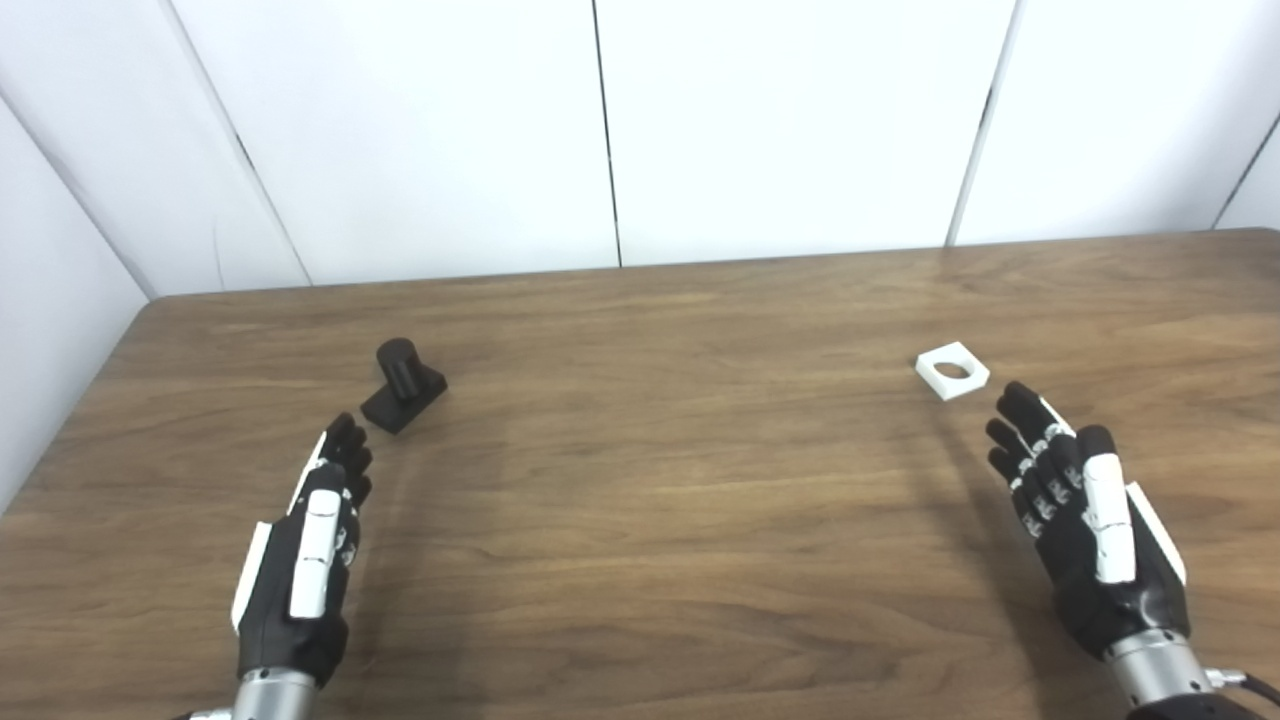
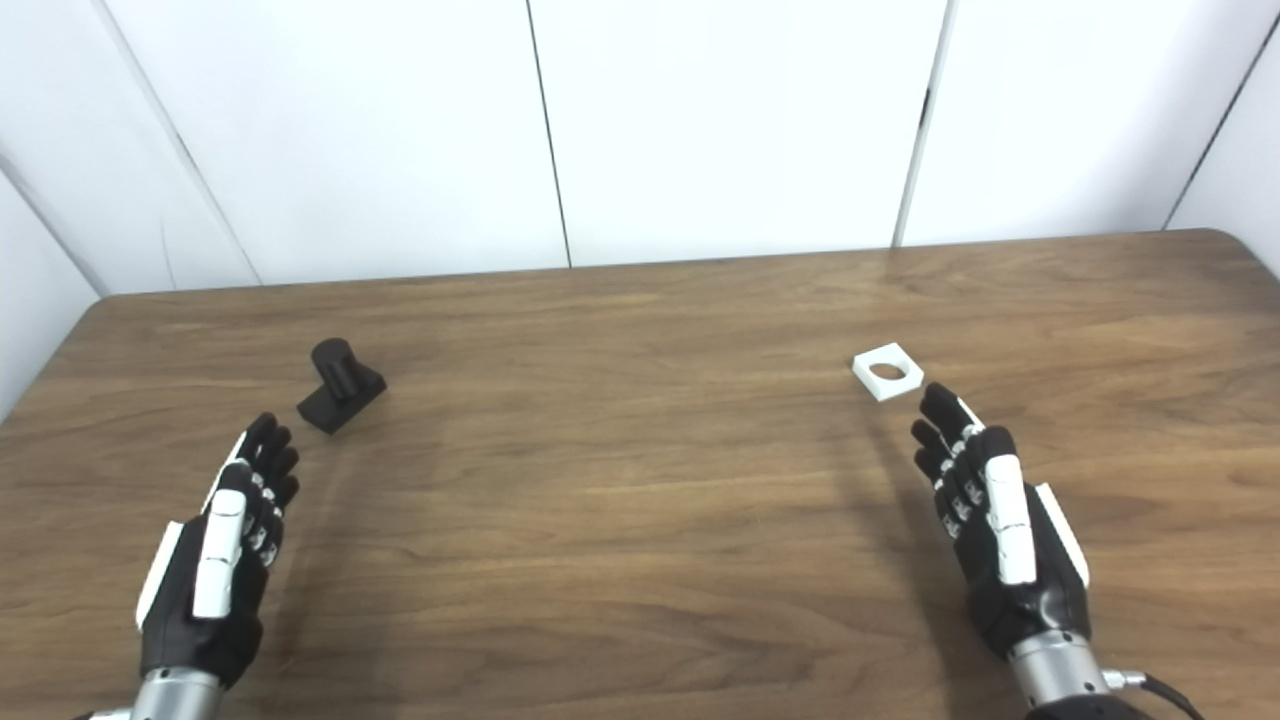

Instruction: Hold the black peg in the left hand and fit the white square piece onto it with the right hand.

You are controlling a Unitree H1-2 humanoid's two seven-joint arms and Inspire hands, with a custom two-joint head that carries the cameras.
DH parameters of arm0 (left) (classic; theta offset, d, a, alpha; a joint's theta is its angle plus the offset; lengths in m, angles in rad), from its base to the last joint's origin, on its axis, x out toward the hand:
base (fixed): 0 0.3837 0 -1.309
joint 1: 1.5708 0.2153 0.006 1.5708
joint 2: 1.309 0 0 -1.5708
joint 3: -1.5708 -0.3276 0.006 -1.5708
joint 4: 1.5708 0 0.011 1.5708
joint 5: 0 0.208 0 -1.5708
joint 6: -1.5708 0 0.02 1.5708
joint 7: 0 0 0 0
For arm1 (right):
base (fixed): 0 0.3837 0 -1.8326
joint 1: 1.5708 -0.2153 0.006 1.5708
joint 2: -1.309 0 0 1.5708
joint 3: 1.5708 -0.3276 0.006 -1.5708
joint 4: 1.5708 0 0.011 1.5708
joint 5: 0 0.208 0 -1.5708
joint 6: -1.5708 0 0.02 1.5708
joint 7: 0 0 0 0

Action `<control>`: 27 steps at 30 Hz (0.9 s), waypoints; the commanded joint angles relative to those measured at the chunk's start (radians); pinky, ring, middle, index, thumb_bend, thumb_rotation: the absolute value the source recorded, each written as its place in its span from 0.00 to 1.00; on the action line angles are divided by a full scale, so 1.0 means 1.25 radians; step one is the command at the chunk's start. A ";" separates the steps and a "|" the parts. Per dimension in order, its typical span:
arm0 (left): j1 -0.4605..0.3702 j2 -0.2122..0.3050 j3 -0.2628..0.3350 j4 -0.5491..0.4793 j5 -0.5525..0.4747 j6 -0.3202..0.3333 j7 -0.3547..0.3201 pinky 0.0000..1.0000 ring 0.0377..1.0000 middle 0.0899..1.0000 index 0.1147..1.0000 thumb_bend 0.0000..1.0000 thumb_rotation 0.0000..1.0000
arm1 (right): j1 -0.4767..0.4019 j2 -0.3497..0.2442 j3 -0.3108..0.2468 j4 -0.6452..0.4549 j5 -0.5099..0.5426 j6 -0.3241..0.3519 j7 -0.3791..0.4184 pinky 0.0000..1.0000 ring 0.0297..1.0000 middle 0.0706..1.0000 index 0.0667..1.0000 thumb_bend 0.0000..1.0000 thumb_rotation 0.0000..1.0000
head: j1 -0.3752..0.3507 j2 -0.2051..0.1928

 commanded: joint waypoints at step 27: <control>-0.076 0.035 -0.009 -0.116 0.475 0.099 0.140 0.85 0.92 0.91 0.86 0.72 0.48 | -0.029 0.006 0.002 -0.007 0.000 -0.033 0.009 0.96 0.94 0.95 0.91 0.54 0.95 | 0.015 -0.006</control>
